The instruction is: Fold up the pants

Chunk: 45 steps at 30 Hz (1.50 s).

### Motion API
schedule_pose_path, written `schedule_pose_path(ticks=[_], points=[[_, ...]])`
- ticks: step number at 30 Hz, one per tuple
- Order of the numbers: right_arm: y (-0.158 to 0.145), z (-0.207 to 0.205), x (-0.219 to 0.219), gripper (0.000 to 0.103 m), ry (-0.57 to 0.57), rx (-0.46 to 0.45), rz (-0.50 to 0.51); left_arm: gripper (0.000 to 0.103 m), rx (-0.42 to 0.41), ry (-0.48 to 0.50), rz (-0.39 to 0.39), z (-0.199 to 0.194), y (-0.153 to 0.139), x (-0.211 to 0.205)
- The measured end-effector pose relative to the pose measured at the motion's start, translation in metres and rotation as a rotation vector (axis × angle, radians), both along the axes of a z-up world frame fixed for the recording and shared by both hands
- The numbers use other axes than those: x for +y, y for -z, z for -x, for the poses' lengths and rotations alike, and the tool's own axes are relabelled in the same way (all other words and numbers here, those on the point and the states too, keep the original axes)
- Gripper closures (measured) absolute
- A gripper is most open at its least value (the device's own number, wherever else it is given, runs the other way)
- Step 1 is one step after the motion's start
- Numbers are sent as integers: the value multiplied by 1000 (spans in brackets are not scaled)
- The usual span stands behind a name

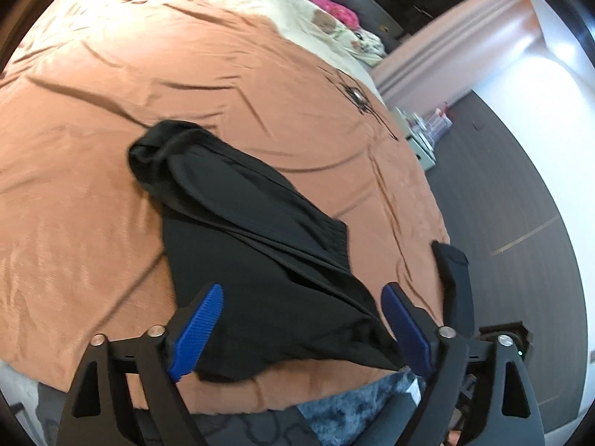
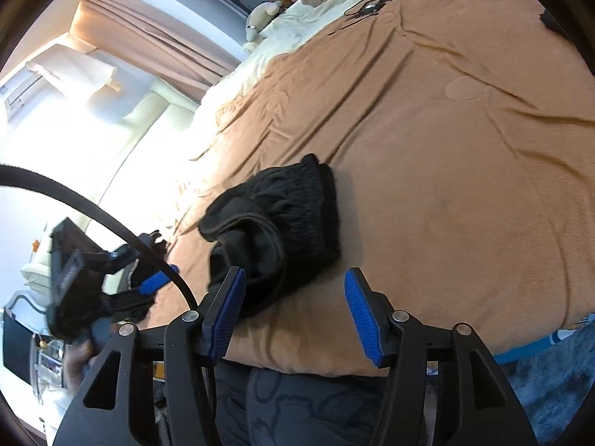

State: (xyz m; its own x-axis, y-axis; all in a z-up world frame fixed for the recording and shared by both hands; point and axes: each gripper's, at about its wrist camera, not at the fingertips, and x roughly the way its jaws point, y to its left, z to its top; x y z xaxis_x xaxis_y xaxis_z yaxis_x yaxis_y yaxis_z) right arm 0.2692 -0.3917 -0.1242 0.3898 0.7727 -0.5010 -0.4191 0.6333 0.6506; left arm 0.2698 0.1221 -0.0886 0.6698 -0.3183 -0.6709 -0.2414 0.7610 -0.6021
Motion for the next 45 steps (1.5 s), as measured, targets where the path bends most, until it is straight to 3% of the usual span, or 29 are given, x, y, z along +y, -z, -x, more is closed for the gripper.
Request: schedule_pose_path(ticks=[3, 18, 24, 26, 28, 29, 31, 33, 37, 45], points=[[1, -4, 13, 34, -28, 23, -2, 10, 8, -34, 10, -5, 7, 17], [0, -28, 64, 33, -37, 96, 42, 10, 97, -56, 31, -62, 61, 65], [0, -32, 72, 33, -43, 95, 69, 13, 92, -75, 44, -80, 74, 76], [0, -32, 74, 34, -46, 88, 83, 26, 96, -83, 41, -82, 75, 79], [0, -31, 73, 35, -45, 82, 88, 49, 104, -91, 23, -82, 74, 80], [0, -31, 72, 43, -48, 78, 88, 54, 101, -99, 17, -80, 72, 82], [1, -29, 73, 57, -64, 78, 91, 77, 88, -109, 12, -77, 67, 85], [3, -27, 72, 78, -73, 70, 102, 88, 73, -108, 4, -76, 59, 87], [1, -20, 71, 91, -96, 34, 119, 96, 27, -96, -20, -76, 37, 84], [1, -6, 59, 97, -113, 0, 101, 96, -44, -31, -75, -97, -13, 57]])
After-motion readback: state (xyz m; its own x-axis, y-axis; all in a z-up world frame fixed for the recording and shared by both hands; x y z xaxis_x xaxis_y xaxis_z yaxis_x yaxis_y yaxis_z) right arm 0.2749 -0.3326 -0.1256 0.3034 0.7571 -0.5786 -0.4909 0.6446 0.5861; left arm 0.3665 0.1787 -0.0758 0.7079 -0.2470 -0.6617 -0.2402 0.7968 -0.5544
